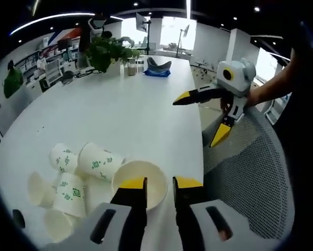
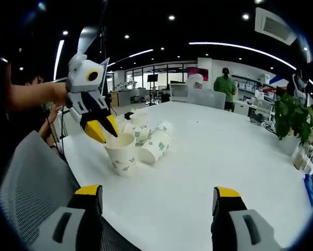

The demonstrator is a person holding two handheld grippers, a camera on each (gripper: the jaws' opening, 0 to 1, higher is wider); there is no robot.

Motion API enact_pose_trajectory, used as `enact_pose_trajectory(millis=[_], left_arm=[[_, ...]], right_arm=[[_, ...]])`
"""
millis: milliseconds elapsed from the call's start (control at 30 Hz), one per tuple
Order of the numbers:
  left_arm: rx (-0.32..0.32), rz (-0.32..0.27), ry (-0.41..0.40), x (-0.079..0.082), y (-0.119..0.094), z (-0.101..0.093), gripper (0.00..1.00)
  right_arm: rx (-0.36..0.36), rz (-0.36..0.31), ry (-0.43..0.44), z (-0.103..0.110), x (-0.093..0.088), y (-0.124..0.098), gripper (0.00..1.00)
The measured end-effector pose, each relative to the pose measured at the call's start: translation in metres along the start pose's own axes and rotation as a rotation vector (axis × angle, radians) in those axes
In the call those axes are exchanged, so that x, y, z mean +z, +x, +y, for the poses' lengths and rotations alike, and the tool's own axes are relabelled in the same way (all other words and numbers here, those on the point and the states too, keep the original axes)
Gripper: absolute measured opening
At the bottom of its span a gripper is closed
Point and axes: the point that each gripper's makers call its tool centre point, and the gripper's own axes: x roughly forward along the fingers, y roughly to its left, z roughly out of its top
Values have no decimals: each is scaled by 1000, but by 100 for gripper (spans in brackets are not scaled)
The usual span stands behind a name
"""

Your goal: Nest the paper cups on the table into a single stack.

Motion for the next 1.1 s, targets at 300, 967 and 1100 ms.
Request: enact_pose_trajectory(millis=[300,967,1100], left_arm=[[95,-70,-22,6,-26,24,25],[284,-131,-91,-10,-79,86,36],[311,-130,-105,-15,-85,93,38]], right_arm=[[6,-6,0,2,2,0,89],[8,-12,-2,1,2,0,91],[8,-12,-2,1,2,0,91]])
